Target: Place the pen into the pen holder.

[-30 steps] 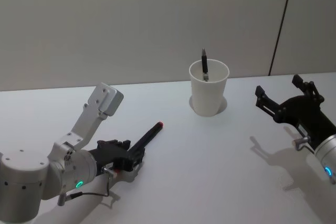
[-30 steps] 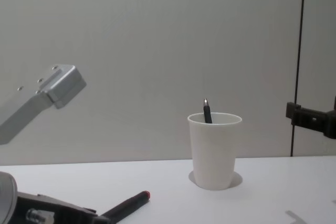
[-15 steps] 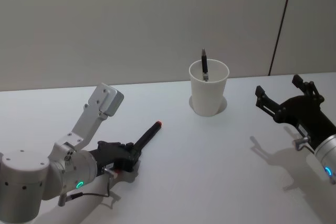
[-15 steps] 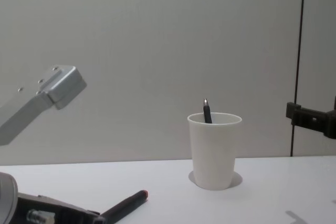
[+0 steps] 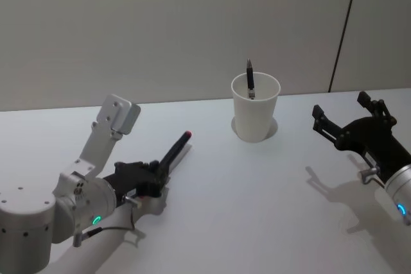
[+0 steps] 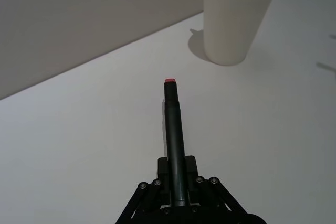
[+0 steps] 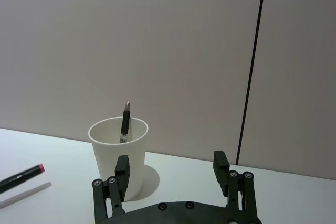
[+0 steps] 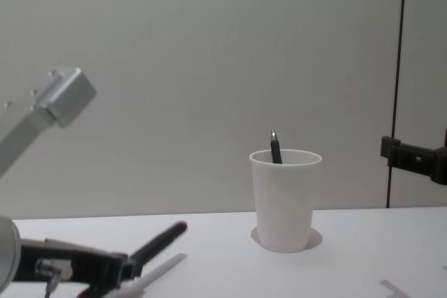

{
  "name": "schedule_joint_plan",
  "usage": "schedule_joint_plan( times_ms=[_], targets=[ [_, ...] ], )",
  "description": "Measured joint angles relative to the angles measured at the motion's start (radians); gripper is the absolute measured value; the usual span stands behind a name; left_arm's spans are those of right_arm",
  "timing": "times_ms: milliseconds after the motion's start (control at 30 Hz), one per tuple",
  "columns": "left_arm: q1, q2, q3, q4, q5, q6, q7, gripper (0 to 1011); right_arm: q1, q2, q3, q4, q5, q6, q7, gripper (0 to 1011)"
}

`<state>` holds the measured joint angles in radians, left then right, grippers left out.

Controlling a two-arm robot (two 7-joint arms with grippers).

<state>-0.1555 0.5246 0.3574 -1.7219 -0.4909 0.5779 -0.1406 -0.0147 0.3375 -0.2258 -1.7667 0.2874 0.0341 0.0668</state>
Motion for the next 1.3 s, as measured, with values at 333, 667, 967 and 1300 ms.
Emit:
schedule_joint_plan(
  times_ms=[333,667,967,1300],
  targets=[
    [0.013,-0.008,-0.022,-0.002,-0.048,-0.147,0.066,180,0.000,0.000,0.000,0.000,0.000,0.000,0.000,1001],
    [0.013,-0.025,-0.036,0.002,-0.080,-0.306,0.085,180,0.000,0.000,0.000,0.000,0.000,0.000,0.000,1001],
    [-0.005,-0.048,-0.038,0.017,-0.090,-0.397,0.033,180,0.000,0.000,0.000,0.000,0.000,0.000,0.000,1001],
    [-0.037,-0.080,-0.026,0.038,-0.084,-0.440,-0.065,180,0.000,0.000,0.000,0.000,0.000,0.000,0.000,1001]
  ],
)
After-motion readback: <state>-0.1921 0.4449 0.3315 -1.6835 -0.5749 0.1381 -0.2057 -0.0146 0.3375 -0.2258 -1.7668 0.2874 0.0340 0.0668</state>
